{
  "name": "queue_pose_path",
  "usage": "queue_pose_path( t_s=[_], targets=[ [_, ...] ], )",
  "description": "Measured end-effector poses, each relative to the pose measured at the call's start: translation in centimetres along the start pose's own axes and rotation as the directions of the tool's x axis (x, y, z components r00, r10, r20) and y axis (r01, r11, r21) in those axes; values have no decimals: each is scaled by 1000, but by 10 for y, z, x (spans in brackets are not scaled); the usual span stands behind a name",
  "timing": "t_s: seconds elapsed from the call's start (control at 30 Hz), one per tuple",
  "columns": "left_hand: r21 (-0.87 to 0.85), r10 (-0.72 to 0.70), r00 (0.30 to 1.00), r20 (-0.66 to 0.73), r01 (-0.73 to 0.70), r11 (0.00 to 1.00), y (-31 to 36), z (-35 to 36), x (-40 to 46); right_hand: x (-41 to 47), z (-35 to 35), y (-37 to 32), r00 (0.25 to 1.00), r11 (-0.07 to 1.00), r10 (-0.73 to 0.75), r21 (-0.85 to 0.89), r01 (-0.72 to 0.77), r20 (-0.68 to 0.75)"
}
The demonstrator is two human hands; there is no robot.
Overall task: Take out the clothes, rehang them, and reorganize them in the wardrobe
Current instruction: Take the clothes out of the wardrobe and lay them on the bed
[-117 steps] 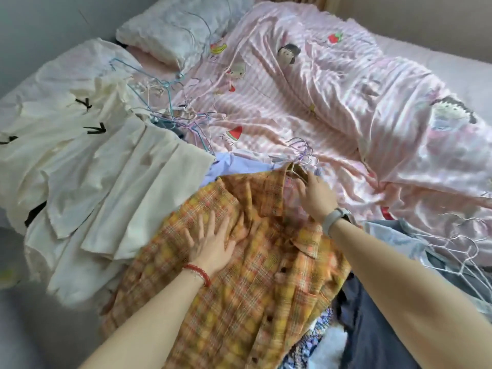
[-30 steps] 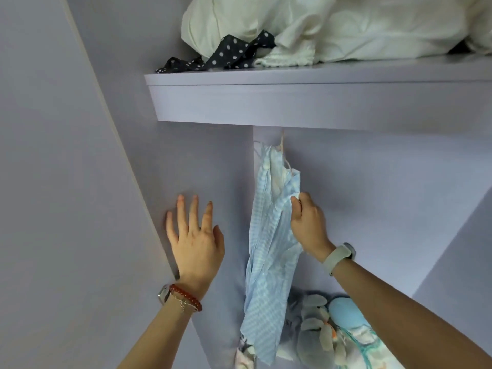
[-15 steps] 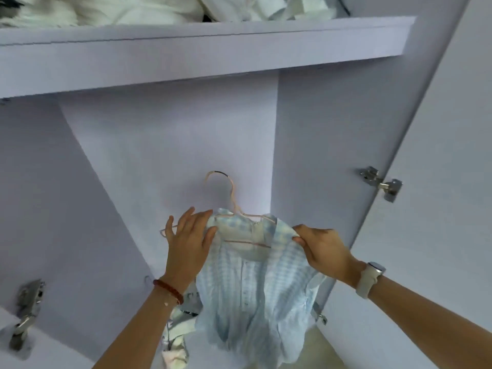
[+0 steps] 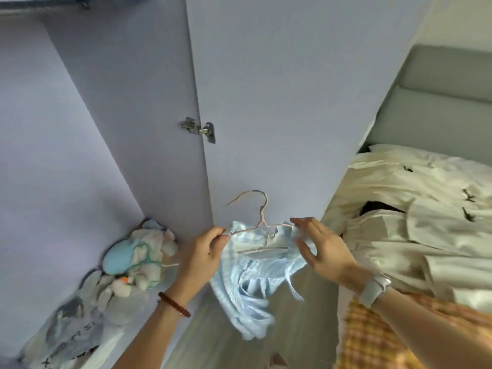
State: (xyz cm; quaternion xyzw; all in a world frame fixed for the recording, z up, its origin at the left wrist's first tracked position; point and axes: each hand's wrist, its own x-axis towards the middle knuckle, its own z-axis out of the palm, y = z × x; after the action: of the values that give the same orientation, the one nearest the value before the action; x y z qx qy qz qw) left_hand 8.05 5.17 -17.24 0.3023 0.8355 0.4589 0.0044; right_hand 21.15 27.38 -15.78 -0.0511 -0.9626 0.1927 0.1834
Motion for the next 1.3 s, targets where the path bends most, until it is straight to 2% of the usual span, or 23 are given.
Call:
queue_pose_path(
  t_s=[0.1,0.2,0.3,0.37,0.47,0.57,0.7,0.83,0.9,1.0,1.1,1.2,1.3],
  targets=[
    [49,72,995,72,-75,996,29,31,17,-34,-15,12,993,993,113,-24,-114,-20],
    [43,192,974,124,-199,979,57,67,30,-70,-26,26,951,955,296,-7,-297,-86],
    [-45,279,942,187,-275,960,87,112,39,-100,-48,45,859,879,475,69,-471,-191],
    [-112,290,925,246,-269,956,109,148,44,-118,-67,63,784,824,562,88,-560,-265],
    [-219,325,889,322,-263,939,144,203,49,-142,-101,94,682,748,627,47,-662,-378],
    [-262,370,871,324,-294,919,180,253,54,-159,-128,124,598,685,678,72,-725,-427],
    [-194,384,890,245,-343,919,218,306,74,-164,-151,163,586,694,679,128,-708,-442],
    [-91,407,906,116,-398,913,242,326,120,-144,-174,203,676,749,643,112,-653,-359],
    [-4,409,911,57,-410,912,255,333,147,-123,-187,220,712,789,601,128,-601,-365],
    [-27,379,925,-38,-380,925,280,343,180,-85,-204,241,693,827,556,220,-517,-459],
    [-75,356,927,-114,-365,928,302,352,206,-48,-212,262,654,821,570,302,-485,-498],
    [-135,296,953,-64,-302,944,312,360,228,-9,-223,286,581,789,614,399,-467,-533],
    [-175,283,959,-22,-282,943,312,371,251,34,-237,311,592,812,584,394,-431,-556]
  ],
)
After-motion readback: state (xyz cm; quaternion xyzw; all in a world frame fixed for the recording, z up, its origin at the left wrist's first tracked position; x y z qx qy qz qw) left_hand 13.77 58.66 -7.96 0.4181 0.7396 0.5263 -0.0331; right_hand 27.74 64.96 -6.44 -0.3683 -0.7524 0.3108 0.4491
